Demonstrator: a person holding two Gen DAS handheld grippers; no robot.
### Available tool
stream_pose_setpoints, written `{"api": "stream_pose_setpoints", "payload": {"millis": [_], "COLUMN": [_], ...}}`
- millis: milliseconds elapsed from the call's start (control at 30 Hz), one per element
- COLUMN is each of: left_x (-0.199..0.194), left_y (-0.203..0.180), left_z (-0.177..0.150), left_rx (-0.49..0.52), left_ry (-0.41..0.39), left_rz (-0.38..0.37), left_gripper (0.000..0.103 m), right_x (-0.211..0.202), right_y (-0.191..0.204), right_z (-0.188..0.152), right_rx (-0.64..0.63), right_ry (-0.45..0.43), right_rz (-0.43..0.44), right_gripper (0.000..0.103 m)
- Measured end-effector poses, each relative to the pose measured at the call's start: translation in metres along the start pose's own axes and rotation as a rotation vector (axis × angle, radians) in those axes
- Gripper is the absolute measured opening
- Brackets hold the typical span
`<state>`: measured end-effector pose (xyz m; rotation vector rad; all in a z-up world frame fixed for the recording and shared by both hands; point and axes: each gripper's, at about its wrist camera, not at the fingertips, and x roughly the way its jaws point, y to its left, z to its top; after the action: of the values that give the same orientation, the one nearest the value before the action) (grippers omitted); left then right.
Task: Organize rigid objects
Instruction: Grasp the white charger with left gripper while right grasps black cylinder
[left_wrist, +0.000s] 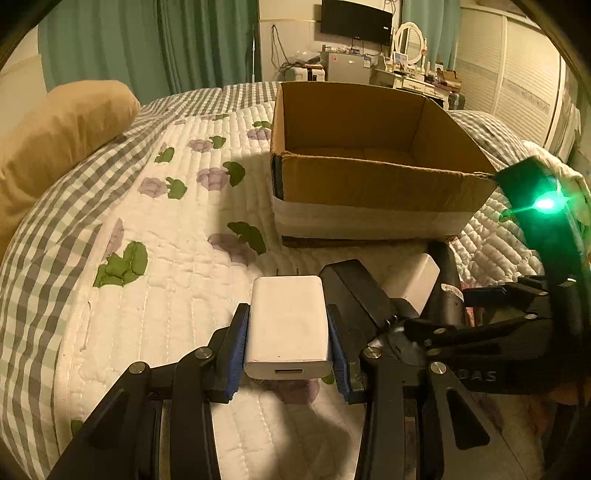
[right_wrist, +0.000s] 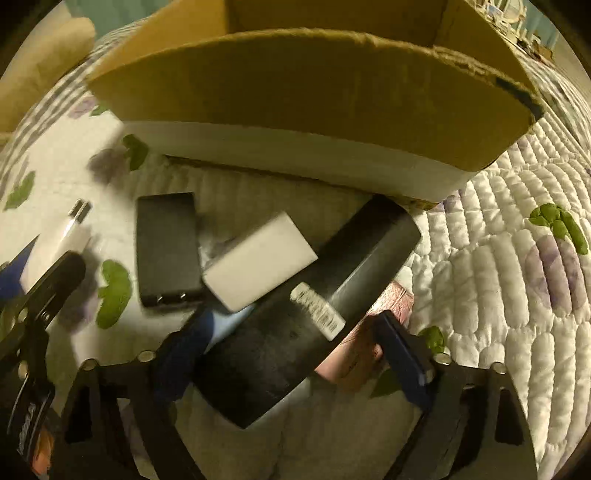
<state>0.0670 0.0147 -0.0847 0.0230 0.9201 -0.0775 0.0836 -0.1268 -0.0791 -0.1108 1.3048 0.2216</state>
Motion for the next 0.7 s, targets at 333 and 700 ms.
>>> {"api": "stream_pose_setpoints", "payload": {"millis": [333,700], "left_x": [-0.002,0.002], "left_y": [0.004,0.001], "left_z": [-0.002,-0.003], "left_rx": [-0.015,-0.004], "left_ry": [-0.006,0.013], "left_rz": [-0.014,-0.017], "left_gripper": [0.04,0.04], "right_x": [-0.039,-0.018], "right_y": [-0.015,-0.018], "right_z": [-0.037,-0.015], "right_rx": [-0.022,-0.046], "right_ry": [-0.104,-0.023], "right_rz": [-0.021,-0.043], "right_gripper": [0.045,0.046]}}
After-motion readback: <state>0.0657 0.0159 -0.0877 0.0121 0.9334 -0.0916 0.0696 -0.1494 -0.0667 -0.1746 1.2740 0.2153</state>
